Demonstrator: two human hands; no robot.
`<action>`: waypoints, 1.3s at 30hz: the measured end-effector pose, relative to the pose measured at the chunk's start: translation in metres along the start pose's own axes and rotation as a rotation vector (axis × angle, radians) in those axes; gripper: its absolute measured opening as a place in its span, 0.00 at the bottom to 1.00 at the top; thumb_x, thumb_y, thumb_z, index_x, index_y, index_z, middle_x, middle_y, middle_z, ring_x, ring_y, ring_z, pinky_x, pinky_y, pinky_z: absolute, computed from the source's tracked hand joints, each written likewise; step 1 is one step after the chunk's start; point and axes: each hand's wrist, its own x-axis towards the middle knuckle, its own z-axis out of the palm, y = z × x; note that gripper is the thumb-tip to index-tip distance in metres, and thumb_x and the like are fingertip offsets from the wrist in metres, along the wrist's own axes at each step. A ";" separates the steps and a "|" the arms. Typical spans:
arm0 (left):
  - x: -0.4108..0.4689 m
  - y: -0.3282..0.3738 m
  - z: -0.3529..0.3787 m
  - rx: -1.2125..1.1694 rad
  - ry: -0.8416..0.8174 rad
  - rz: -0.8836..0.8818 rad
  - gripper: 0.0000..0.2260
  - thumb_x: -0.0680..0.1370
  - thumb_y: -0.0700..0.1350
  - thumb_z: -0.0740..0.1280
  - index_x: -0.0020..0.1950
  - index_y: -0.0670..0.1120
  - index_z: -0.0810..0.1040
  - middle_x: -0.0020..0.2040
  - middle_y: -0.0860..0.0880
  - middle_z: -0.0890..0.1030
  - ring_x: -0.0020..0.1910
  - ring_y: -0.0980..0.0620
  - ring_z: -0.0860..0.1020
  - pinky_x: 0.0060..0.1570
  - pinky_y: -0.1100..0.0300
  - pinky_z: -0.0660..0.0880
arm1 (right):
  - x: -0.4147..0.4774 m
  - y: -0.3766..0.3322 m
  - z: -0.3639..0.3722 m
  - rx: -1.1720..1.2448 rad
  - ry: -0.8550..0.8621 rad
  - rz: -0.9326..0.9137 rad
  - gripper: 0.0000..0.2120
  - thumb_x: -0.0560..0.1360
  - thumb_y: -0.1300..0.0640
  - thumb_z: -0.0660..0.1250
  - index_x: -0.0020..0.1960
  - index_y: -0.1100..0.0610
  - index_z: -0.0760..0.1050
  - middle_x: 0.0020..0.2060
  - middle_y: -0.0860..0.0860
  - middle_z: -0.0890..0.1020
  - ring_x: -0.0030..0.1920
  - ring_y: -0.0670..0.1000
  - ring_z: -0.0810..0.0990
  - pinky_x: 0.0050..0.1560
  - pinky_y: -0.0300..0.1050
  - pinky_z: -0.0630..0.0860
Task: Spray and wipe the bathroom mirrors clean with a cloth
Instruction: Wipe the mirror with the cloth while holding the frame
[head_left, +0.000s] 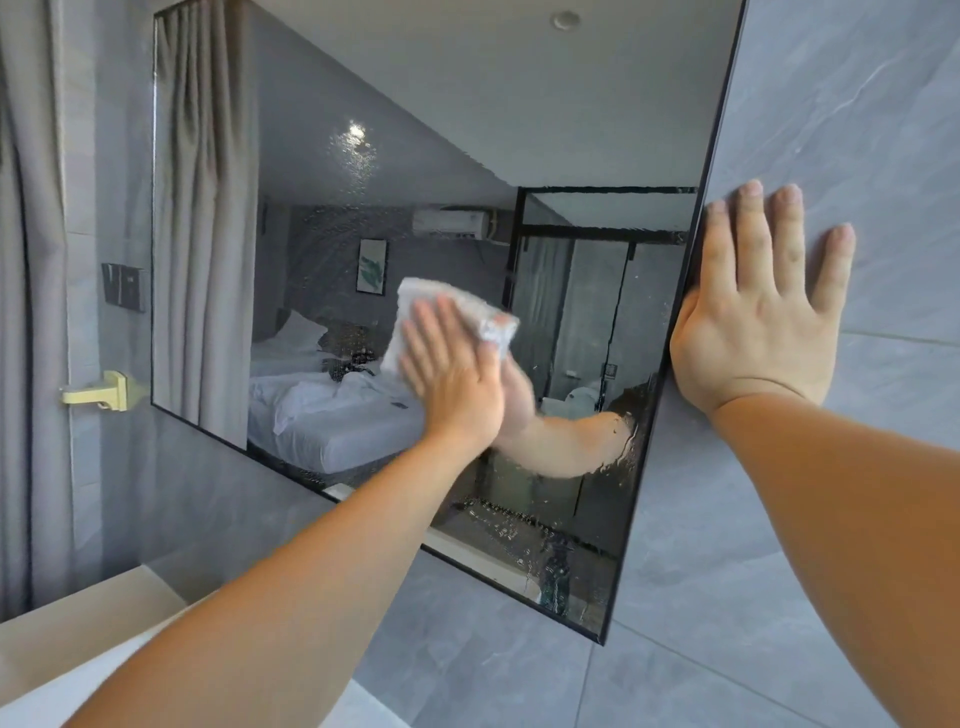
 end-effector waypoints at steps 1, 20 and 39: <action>0.012 0.019 0.001 0.017 0.001 0.052 0.28 0.84 0.61 0.38 0.77 0.55 0.24 0.81 0.49 0.29 0.80 0.48 0.30 0.78 0.41 0.33 | 0.000 0.000 -0.001 -0.001 -0.004 -0.002 0.31 0.81 0.58 0.49 0.84 0.58 0.51 0.84 0.56 0.53 0.84 0.59 0.47 0.81 0.69 0.43; -0.168 -0.076 0.047 -0.053 -0.018 -0.080 0.29 0.83 0.63 0.35 0.80 0.55 0.29 0.83 0.46 0.35 0.83 0.44 0.38 0.79 0.37 0.42 | -0.001 -0.002 -0.004 -0.006 -0.013 0.002 0.31 0.82 0.60 0.50 0.84 0.58 0.51 0.84 0.56 0.53 0.84 0.61 0.47 0.81 0.69 0.43; -0.127 0.054 0.026 0.189 -0.108 0.466 0.30 0.86 0.57 0.48 0.84 0.45 0.45 0.84 0.41 0.42 0.82 0.38 0.40 0.78 0.35 0.48 | 0.000 -0.003 -0.007 -0.044 -0.026 0.000 0.32 0.81 0.60 0.49 0.85 0.58 0.49 0.84 0.55 0.51 0.84 0.61 0.47 0.81 0.69 0.44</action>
